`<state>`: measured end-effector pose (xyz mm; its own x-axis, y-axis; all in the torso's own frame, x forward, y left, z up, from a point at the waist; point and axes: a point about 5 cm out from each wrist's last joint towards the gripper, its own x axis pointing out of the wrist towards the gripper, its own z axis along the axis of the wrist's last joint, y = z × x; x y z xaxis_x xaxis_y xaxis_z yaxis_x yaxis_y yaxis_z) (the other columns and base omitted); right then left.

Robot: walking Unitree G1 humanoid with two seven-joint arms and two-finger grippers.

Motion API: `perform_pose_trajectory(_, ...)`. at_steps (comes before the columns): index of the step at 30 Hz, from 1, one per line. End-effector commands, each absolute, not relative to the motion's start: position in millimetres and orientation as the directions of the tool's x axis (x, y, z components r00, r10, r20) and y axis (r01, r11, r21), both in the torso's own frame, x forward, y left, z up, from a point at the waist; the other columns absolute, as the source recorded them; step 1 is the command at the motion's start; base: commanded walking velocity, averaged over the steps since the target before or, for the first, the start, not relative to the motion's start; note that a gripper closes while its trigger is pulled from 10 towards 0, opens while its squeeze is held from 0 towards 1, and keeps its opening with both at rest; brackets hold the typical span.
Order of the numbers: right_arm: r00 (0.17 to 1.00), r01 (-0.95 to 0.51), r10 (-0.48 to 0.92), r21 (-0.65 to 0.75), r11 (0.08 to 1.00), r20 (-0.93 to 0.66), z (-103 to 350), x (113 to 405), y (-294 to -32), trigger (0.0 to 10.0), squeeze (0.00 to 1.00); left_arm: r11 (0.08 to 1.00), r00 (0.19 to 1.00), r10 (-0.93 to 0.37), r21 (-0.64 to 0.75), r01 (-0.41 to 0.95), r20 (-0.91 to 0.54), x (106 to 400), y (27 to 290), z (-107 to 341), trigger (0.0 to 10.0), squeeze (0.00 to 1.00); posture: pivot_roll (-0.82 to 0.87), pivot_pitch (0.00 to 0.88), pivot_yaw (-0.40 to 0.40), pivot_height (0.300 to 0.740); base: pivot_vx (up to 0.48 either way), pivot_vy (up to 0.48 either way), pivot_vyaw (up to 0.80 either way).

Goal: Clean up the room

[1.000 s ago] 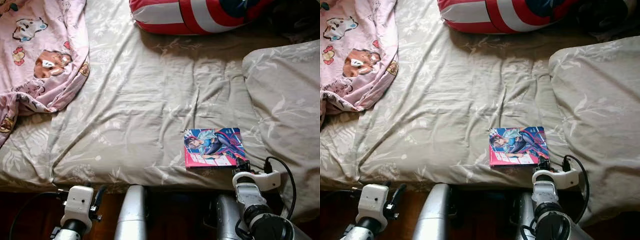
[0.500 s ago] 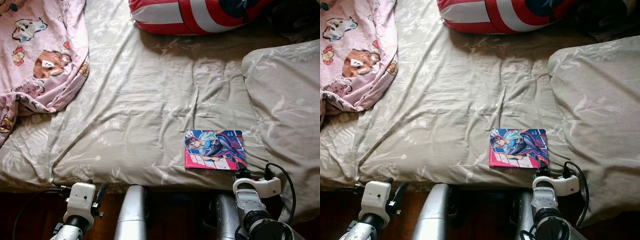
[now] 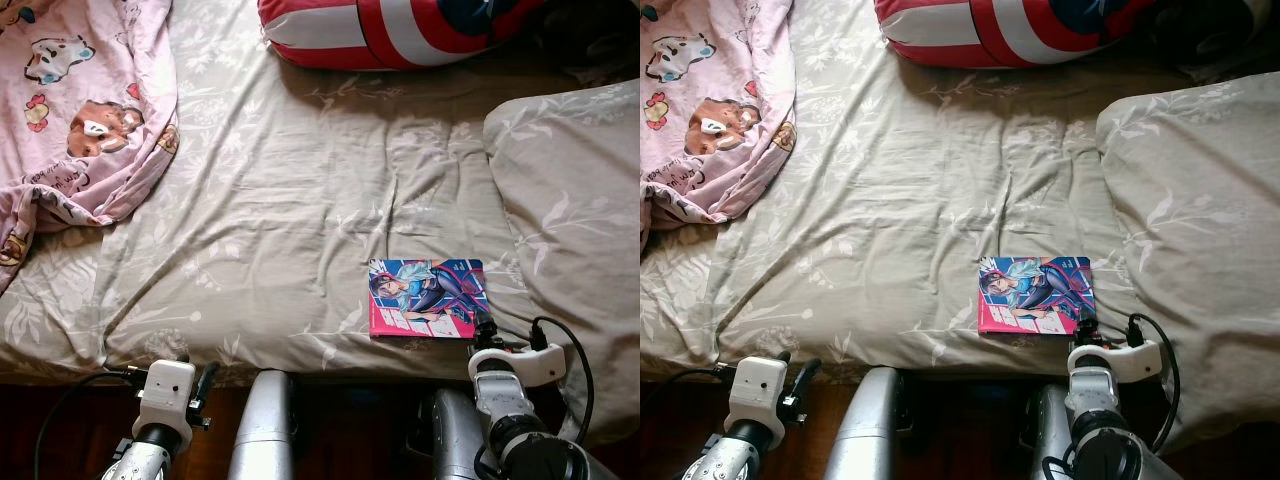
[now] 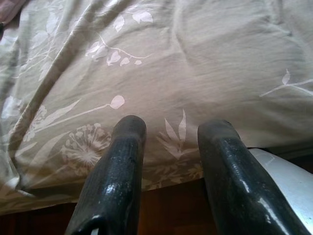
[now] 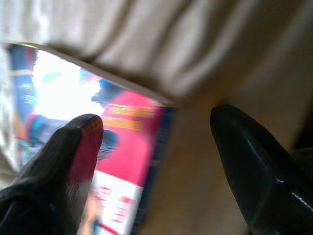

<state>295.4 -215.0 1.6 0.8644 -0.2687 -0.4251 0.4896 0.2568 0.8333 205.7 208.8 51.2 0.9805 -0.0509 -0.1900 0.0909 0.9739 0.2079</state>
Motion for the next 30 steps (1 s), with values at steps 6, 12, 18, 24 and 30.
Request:
perform_pose_trajectory(6,0.812,0.582,-0.271,0.743,0.329,-0.516,-27,262,-215,10.0,0.0,0.975,0.968,-0.029,0.205,0.082,-0.249,209,210,31,10.0,0.0,0.24,0.318,0.06,0.639,0.0,0.0,0.0)
perform_pose_trajectory(12,0.808,0.574,-0.29,0.571,0.587,-0.513,-31,253,-218,10.0,0.0,0.98,0.969,-0.015,0.189,0.063,-0.248,217,207,25,10.0,0.0,0.2,0.276,0.034,0.639,0.0,0.0,0.0)
perform_pose_trajectory(18,0.905,0.361,-0.203,0.421,0.832,-0.374,-17,263,-204,10.0,0.0,0.99,0.967,0.037,0.139,-0.002,-0.252,230,210,15,10.0,0.0,0.14,0.221,0.008,0.639,0.0,0.0,0.0)
perform_pose_trajectory(24,0.948,0.203,-0.086,0.374,0.905,-0.307,-7,274,-188,10.0,0.0,0.994,0.956,0.096,0.073,-0.079,-0.277,242,214,8,10.0,0.0,0.11,0.186,-0.013,0.639,0.0,0.0,0.0)
perform_pose_trajectory(30,0.922,0.125,-0.005,0.286,0.95,-0.386,-13,275,-180,10.0,0.0,0.995,0.941,0.103,0.047,-0.093,-0.321,247,209,-5,10.0,0.0,0.11,0.134,-0.051,0.649,0.0,0.0,0.0)
